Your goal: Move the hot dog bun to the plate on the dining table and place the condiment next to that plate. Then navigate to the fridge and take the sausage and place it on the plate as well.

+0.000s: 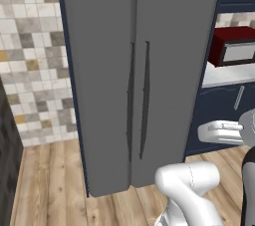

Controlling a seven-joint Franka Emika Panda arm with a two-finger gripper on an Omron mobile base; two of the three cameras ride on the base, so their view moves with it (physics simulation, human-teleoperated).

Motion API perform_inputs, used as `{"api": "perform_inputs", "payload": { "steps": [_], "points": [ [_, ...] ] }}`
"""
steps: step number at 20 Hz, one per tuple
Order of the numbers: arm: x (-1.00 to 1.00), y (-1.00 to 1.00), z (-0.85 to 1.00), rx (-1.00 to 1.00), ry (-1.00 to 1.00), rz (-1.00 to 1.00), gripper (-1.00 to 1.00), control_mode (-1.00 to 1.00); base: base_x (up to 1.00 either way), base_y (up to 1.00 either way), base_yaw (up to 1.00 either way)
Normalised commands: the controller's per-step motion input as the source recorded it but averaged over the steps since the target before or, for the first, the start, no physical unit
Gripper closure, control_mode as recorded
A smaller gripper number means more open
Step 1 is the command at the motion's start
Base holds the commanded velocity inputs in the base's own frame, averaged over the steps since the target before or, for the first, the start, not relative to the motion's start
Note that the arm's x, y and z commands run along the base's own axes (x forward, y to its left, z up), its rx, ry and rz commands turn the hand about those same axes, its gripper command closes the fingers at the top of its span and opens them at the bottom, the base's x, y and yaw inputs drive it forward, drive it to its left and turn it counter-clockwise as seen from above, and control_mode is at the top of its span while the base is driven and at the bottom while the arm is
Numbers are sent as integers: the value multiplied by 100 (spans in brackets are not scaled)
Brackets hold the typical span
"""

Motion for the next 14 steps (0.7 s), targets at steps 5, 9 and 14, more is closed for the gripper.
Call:
{"api": "perform_inputs", "payload": {
  "steps": [5,9,14],
  "points": [
    [0,0,0,0,0,0,-100,100,-23,10,0],
    [0,0,0,0,0,0,-100,100,3,1,0],
    [0,0,0,0,0,0,-100,100,4,0,0]
  ]
}}
